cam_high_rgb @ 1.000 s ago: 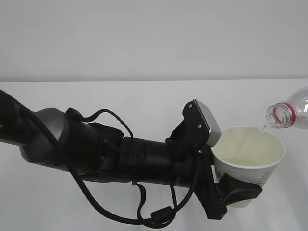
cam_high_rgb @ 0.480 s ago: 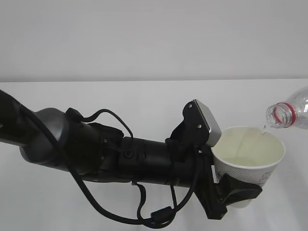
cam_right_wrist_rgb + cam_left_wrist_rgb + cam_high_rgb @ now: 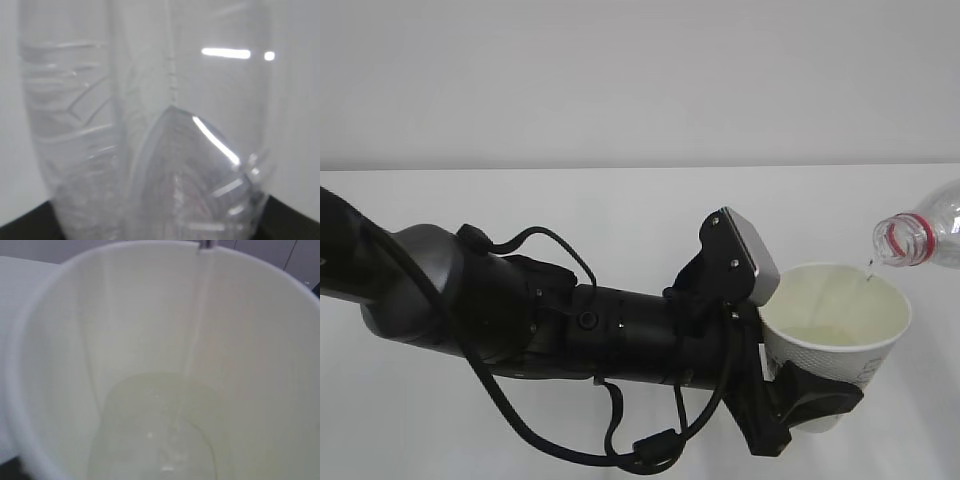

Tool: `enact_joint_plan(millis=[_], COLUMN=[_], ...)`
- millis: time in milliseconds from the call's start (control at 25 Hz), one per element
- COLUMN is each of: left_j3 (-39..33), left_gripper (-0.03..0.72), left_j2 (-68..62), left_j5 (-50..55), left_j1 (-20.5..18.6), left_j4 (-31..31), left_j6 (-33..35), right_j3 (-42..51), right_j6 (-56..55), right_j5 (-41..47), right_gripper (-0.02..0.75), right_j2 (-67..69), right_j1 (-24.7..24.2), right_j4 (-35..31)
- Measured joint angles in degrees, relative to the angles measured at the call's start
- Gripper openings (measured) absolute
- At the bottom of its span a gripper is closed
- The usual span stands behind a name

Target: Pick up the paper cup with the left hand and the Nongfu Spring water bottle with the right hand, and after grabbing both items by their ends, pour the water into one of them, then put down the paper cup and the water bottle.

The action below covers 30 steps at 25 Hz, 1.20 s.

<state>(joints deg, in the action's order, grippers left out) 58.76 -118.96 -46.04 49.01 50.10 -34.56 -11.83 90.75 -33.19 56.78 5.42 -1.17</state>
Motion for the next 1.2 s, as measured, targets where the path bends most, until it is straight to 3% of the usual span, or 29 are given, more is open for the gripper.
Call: enact_joint_plan(millis=[1200], left_j3=[0.00], left_gripper=[0.510], left_j2=[0.00], left_j5=[0.32], left_j1=[0.00], left_j4=[0.00], left_j6=[0.00], right_j3=[0.00], right_j6=[0.36], right_j5=[-0.35], right_gripper=[0.438], right_j2=[0.00], right_j1=[0.00], right_j4=[0.00])
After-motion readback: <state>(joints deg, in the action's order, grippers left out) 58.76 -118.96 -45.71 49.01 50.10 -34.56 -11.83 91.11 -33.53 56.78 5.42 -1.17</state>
